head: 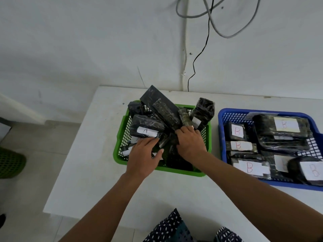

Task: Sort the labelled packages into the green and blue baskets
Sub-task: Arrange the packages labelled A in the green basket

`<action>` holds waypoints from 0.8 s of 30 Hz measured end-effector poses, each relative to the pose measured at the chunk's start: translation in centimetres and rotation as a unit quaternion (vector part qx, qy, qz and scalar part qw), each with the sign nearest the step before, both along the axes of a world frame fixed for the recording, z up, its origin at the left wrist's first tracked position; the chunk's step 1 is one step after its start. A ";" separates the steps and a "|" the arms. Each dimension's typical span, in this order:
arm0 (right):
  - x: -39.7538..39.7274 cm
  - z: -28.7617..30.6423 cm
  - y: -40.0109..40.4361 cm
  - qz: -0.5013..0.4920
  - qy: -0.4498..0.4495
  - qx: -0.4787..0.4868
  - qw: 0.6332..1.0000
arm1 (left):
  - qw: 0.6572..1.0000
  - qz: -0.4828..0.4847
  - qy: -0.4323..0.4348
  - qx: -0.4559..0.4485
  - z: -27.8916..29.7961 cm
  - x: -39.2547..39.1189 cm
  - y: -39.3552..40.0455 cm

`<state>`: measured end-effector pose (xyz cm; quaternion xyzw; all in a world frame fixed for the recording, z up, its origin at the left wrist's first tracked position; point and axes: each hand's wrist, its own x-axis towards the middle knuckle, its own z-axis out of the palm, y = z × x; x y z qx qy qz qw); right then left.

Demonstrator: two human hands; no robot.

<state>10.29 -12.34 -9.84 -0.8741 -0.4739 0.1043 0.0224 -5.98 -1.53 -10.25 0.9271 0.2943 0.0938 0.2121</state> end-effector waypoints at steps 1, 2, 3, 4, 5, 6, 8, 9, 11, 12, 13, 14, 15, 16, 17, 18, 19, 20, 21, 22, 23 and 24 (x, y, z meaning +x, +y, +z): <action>0.1 -0.1 -0.4 0.002 0.006 0.000 1.000 | 1.000 -0.002 -0.007 -0.008 0.1 0.2 0.2; 0.1 -0.2 -0.8 0.003 0.012 -0.002 1.000 | 1.000 -0.004 -0.012 -0.015 0.1 0.3 0.4; 0.3 -0.3 -1.2 0.005 0.017 -0.010 1.000 | 1.000 -0.007 -0.015 -0.019 0.2 0.4 0.5; 0.4 -0.3 -1.5 0.010 0.022 -0.022 0.999 | 1.000 -0.013 -0.013 -0.021 0.2 0.5 0.6; 0.5 -0.4 -1.6 0.011 0.033 -0.033 0.999 | 1.000 -0.020 -0.011 -0.022 0.2 0.6 0.7; 0.5 -0.4 -1.7 0.003 0.055 -0.040 0.998 | 0.999 -0.027 -0.009 -0.026 0.2 0.7 0.8; 0.5 -0.4 -1.7 -0.022 0.085 -0.043 0.995 | 0.998 -0.040 -0.011 -0.045 0.3 0.7 0.8; 0.6 -0.4 -1.7 -0.028 0.086 -0.046 0.995 | 0.997 -0.049 -0.012 -0.055 0.4 0.8 0.9; 0.9 -0.3 -1.6 -0.027 0.079 -0.050 0.995 | 0.994 -0.070 -0.001 -0.081 0.6 1.0 0.8; 1.0 -0.1 -1.5 -0.025 0.078 -0.046 0.996 | 0.992 -0.072 0.009 -0.106 0.6 1.1 0.9; 1.2 0.1 -1.5 -0.021 0.080 -0.039 0.996 | 0.989 -0.066 0.016 -0.132 0.7 1.3 0.9; 1.3 0.3 -1.4 -0.016 0.086 -0.034 0.996 | 0.986 -0.059 0.019 -0.157 0.8 1.4 1.0; 1.3 0.6 -1.5 -0.014 0.101 -0.031 0.994 | 0.982 -0.053 0.021 -0.179 0.8 1.6 1.1; 1.3 1.0 -1.7 -0.015 0.124 -0.029 0.992 | 0.978 -0.048 0.022 -0.202 0.9 1.9 1.1; 1.1 1.5 -1.9 -0.019 0.155 -0.023 0.987 | 0.973 -0.040 0.021 -0.226 0.9 2.1 1.2; 0.9 1.9 -2.3 -0.022 0.186 -0.009 0.982 | 0.968 -0.027 0.019 -0.250 1.0 2.3 1.2; 0.6 2.4 -2.8 -0.020 0.206 0.017 0.978 | 0.962 -0.005 0.018 -0.274 1.1 2.6 1.4; 0.4 2.9 -3.2 -0.014 0.210 0.052 0.976 | 0.954 0.022 0.023 -0.298 1.2 2.9 1.5; 0.1 3.3 -3.7 -0.007 0.201 0.095 0.975 | 0.944 0.049 0.031 -0.325 1.4 3.2 1.7; -0.2 3.6 -4.3 -0.001 0.185 0.143 0.972 | 0.930 0.072 0.038 -0.358 1.7 3.5 1.8; -0.4 4.0 -4.7 0.009 0.161 0.194 0.968 | 0.912 0.093 0.043 -0.397 2.0 3.8 1.9; -0.6 4.2 -5.1 0.021 0.130 0.240 0.962 | 0.889 0.115 0.048 -0.441 2.3 4.1 1.9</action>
